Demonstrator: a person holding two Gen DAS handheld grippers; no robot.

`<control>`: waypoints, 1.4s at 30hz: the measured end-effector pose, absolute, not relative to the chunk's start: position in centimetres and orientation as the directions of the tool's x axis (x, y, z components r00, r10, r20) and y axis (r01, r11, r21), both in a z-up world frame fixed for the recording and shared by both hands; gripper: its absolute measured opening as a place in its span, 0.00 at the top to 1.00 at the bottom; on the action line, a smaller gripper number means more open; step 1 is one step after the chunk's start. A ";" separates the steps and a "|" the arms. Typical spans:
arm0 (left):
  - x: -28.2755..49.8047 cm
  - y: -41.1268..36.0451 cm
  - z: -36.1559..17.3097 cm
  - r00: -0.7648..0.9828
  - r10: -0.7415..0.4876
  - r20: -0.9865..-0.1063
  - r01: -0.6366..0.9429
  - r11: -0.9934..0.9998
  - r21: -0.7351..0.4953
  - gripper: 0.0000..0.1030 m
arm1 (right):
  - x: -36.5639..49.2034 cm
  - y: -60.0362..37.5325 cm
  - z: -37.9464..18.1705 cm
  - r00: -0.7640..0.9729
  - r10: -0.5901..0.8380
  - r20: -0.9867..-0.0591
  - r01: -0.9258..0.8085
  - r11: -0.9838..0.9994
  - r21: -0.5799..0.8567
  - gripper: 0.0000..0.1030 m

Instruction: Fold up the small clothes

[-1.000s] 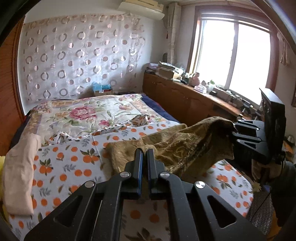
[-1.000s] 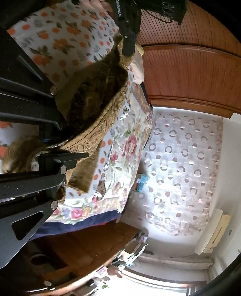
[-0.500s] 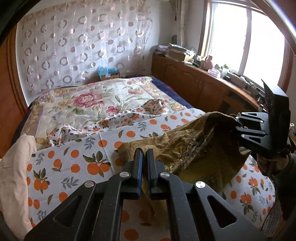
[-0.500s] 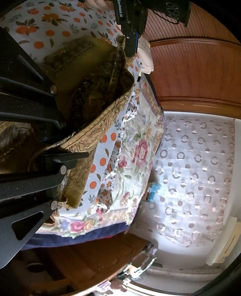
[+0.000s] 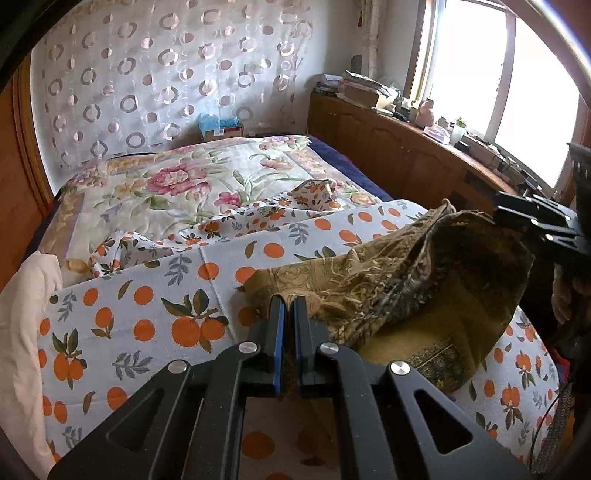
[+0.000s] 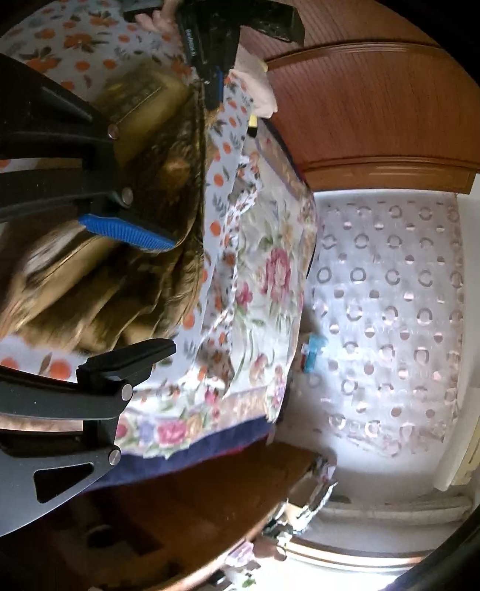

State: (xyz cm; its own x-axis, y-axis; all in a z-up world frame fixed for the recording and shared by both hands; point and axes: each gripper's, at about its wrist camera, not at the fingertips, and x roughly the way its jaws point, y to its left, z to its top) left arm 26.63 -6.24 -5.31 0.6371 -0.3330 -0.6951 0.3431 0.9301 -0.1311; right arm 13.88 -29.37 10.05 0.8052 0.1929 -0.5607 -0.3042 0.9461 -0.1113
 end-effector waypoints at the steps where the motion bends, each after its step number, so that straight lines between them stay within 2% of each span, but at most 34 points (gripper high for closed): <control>1: 26.6 -6.2 -5.2 0.632 -0.337 -0.698 0.346 0.928 -0.135 0.95 | 13.4 -29.7 10.1 0.803 0.189 -0.565 -0.302 0.947 -0.111 0.49; 3: 26.7 -6.2 -4.8 0.630 -0.344 -0.696 0.354 0.925 -0.136 0.89 | 12.9 -29.9 9.7 0.795 0.185 -0.577 -0.301 0.947 -0.111 0.49; 4: 26.6 -6.2 -4.6 0.639 -0.337 -0.691 0.352 0.927 -0.127 0.75 | 12.8 -30.1 9.3 0.787 0.183 -0.589 -0.302 0.947 -0.110 0.49; 6: 26.3 -5.8 -4.0 0.663 -0.334 -0.670 0.348 0.930 -0.118 0.60 | 13.2 -29.8 8.8 0.772 0.178 -0.610 -0.306 0.946 -0.111 0.49; 10: 25.9 -5.2 -2.9 0.680 -0.334 -0.653 0.346 0.931 -0.115 0.51 | 13.6 -29.6 9.7 0.775 0.187 -0.604 -0.294 0.952 -0.083 0.49; 14: 25.6 -5.1 -3.2 0.669 -0.332 -0.665 0.364 0.926 -0.097 0.49 | 12.5 -29.6 11.3 0.804 0.218 -0.554 -0.302 0.951 -0.065 0.49; 18: 25.4 -5.5 -4.2 0.647 -0.338 -0.683 0.382 0.920 -0.094 0.48 | 10.5 -28.8 12.0 0.805 0.241 -0.542 -0.330 0.941 -0.072 0.49; 27: 28.2 -7.0 -6.8 0.609 -0.285 -0.741 0.380 0.924 -0.043 0.48 | 9.6 -28.1 11.2 0.727 0.265 -0.634 -0.391 0.918 -0.064 0.49; 30: 29.5 -7.2 -7.4 0.625 -0.225 -0.748 0.356 0.934 0.016 0.48 | 9.4 -28.3 11.5 0.716 0.266 -0.645 -0.399 0.914 -0.066 0.49; 42: 31.3 -6.6 -8.5 0.630 -0.180 -0.756 0.302 0.953 0.024 0.48 | 8.8 -28.4 11.6 0.704 0.268 -0.658 -0.421 0.903 -0.082 0.49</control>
